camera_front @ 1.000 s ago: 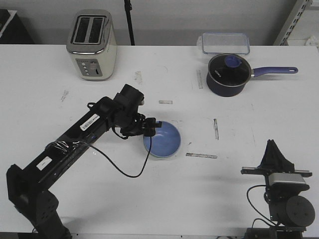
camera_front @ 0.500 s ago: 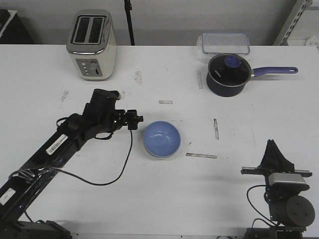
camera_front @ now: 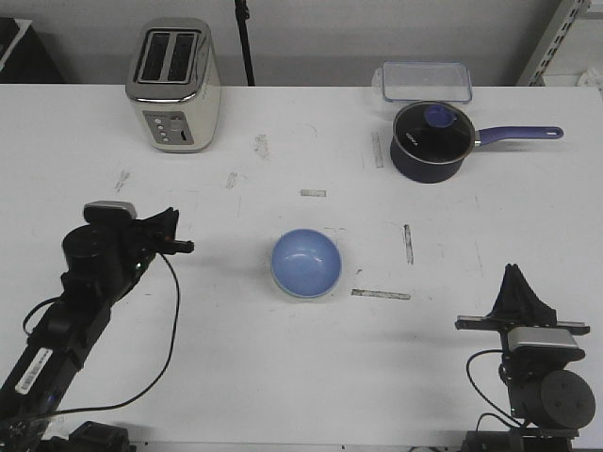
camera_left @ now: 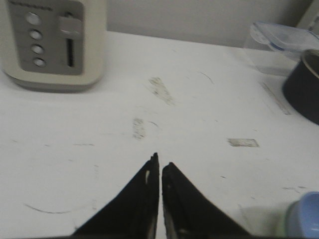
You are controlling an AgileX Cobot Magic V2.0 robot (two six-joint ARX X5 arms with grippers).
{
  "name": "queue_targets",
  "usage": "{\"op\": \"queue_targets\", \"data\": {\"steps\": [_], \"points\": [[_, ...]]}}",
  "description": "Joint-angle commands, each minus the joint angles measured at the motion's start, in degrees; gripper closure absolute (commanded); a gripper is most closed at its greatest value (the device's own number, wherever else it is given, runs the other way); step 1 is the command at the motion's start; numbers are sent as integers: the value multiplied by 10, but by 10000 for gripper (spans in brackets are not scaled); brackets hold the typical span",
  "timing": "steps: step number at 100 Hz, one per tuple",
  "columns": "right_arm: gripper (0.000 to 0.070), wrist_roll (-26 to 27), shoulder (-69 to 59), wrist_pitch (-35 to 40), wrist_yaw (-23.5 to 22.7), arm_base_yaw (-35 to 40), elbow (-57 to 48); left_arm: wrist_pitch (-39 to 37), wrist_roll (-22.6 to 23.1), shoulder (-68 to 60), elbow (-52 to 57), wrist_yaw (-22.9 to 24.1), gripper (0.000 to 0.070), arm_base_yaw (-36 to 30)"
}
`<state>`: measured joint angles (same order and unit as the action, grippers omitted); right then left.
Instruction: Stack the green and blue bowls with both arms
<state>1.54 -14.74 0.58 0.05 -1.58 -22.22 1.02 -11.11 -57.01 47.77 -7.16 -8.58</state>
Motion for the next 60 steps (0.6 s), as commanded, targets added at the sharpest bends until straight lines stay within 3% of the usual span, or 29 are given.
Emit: {"op": "queue_targets", "data": {"steps": [1, 16, 41, 60], "points": [[686, 6, 1, -6, 0, 0, -1, -25, 70, 22, -17, 3, 700, 20], [686, 6, 1, -6, 0, 0, -1, -66, 117, 82, -81, 3, 700, 68], [686, 6, 1, -6, 0, 0, -1, -118, 117, 180, -195, 3, 699, 98], [686, 6, 1, -6, 0, 0, -1, -113, 116, 252, -254, 3, 699, 102]]}}
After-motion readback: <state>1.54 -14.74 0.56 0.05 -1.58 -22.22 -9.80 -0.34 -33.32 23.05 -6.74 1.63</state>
